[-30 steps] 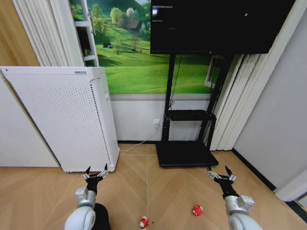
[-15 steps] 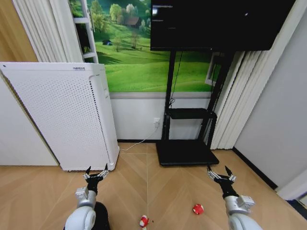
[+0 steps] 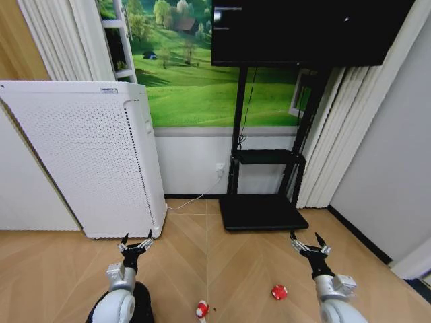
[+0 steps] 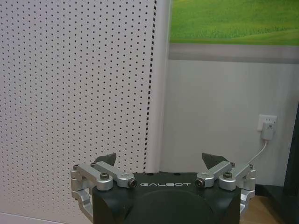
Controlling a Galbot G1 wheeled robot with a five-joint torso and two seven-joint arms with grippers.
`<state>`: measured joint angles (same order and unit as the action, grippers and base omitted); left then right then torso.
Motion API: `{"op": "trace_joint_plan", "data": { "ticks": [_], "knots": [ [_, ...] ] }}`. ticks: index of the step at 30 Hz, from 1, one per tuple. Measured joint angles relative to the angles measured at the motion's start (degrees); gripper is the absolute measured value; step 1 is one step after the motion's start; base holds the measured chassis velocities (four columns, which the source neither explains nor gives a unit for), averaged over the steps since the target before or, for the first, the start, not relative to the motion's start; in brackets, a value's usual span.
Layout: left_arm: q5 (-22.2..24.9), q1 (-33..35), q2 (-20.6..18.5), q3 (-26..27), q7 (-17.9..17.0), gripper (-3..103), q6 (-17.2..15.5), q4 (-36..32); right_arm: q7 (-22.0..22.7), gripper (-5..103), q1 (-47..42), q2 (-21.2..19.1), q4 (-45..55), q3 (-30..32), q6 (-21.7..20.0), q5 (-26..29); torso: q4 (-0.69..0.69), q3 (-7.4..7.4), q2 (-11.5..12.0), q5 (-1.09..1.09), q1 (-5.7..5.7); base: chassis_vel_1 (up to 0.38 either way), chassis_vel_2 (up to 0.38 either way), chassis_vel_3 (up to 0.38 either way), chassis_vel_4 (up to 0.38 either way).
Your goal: Pick up the trash bin and place the garbage on the floor into it.
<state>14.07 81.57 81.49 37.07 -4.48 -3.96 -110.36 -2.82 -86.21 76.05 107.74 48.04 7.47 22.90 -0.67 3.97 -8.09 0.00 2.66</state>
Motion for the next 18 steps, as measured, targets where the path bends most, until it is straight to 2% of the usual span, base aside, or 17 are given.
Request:
{"op": "trace_joint_plan", "data": {
  "ticks": [7, 10, 11, 14, 15, 17, 18],
  "knots": [
    [-1.36, 0.45, -0.43, 0.09, -0.58, 100, -0.12, -0.74, -0.03, 100, -0.14, -0.06, -0.05, 0.08, 0.0, -0.02, 0.0, 0.09, -0.05, -0.01, -0.01, 0.0, 0.0, 0.0, 0.0],
    [-2.0, 2.06, -2.9, 1.0, -3.45, 100, -2.41, -3.28, 0.0, 100, -0.43, -0.51, -0.05, 0.59, 0.0, 0.34, -0.01, 0.16, -0.16, -0.01, -0.01, 0.0, 0.0, 0.0, 0.0],
    [-2.0, 2.06, -2.9, 1.0, -3.45, 100, -2.41, -3.28, 0.0, 100, -0.43, -0.51, -0.05, 0.59, 0.0, 0.34, -0.01, 0.16, -0.16, -0.01, -0.01, 0.0, 0.0, 0.0, 0.0],
    [-0.92, 7.37, -8.94, 3.5, -8.47, 100, -6.29, -7.36, 0.13, 100, -0.52, -1.24, -0.12, 1.41, 0.0, 1.4, 0.01, 0.23, -0.27, -0.01, 0.03, 0.0, 0.0, 0.0, 0.0],
    [-0.92, 7.37, -8.94, 3.5, -8.47, 100, -6.29, -7.36, 0.13, 100, -0.52, -1.24, -0.12, 1.41, 0.0, 1.4, 0.01, 0.23, -0.27, -0.01, 0.03, 0.0, 0.0, 0.0, 0.0],
    [-0.43, 13.37, -12.29, 5.29, -10.8, 100, -7.53, -9.94, 0.21, 100, -0.54, -1.53, -0.29, 1.63, 0.0, 1.93, 0.02, 0.27, -0.33, 0.01, 0.04, 0.0, 0.0, 0.0, 0.0],
    [-0.43, 13.37, -12.29, 5.29, -10.8, 100, -7.53, -9.94, 0.21, 100, -0.54, -1.53, -0.29, 1.63, 0.0, 1.93, 0.02, 0.27, -0.33, 0.01, 0.04, 0.0, 0.0, 0.0, 0.0]
  ]
}}
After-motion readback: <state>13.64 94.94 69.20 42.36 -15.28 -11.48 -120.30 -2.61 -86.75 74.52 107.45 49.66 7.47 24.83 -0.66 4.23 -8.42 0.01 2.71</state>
